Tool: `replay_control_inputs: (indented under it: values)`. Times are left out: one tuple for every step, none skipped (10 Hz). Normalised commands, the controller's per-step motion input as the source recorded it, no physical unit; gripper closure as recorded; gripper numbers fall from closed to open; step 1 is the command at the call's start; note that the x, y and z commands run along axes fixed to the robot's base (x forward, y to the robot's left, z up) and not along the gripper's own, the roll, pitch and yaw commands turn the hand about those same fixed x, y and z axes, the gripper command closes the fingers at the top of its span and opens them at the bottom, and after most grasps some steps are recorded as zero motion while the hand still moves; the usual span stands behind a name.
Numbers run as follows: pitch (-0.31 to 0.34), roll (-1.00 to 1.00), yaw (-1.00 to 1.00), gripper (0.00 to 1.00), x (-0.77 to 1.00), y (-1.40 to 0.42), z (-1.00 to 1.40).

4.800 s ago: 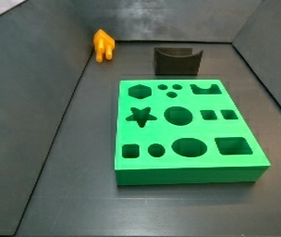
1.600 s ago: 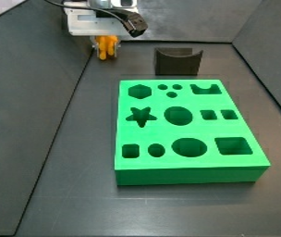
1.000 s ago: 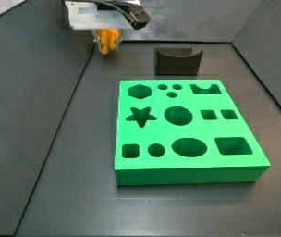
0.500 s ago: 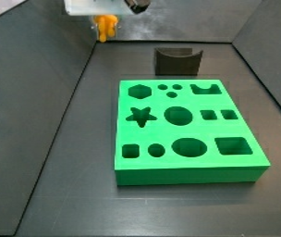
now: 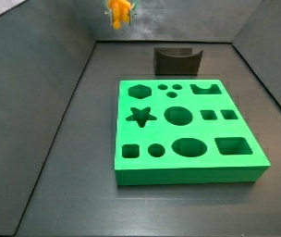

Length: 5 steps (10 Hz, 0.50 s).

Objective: Pick up the 3 prong object. Move up. Rotate the 3 prong object. Place the 3 prong object on the fixture. Regrasp the 3 prong object. Move to above the board. Insert the 3 prong object.
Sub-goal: Rotate the 3 prong object.

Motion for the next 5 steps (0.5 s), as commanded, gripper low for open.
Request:
replay_control_inputs:
  values:
    - [-0.002, 0.0, -1.0, 1.0, -0.06, 0.02, -0.05]
    - [-0.003, 0.0, -1.0, 1.0, -0.05, 0.03, -0.04]
    - [-0.003, 0.0, -1.0, 1.0, -0.03, 0.02, -0.03]
    - [-0.004, 0.0, -1.0, 1.0, -0.02, 0.02, -0.02]
    - [-0.004, 0.0, -1.0, 1.0, -0.01, 0.02, -0.02]
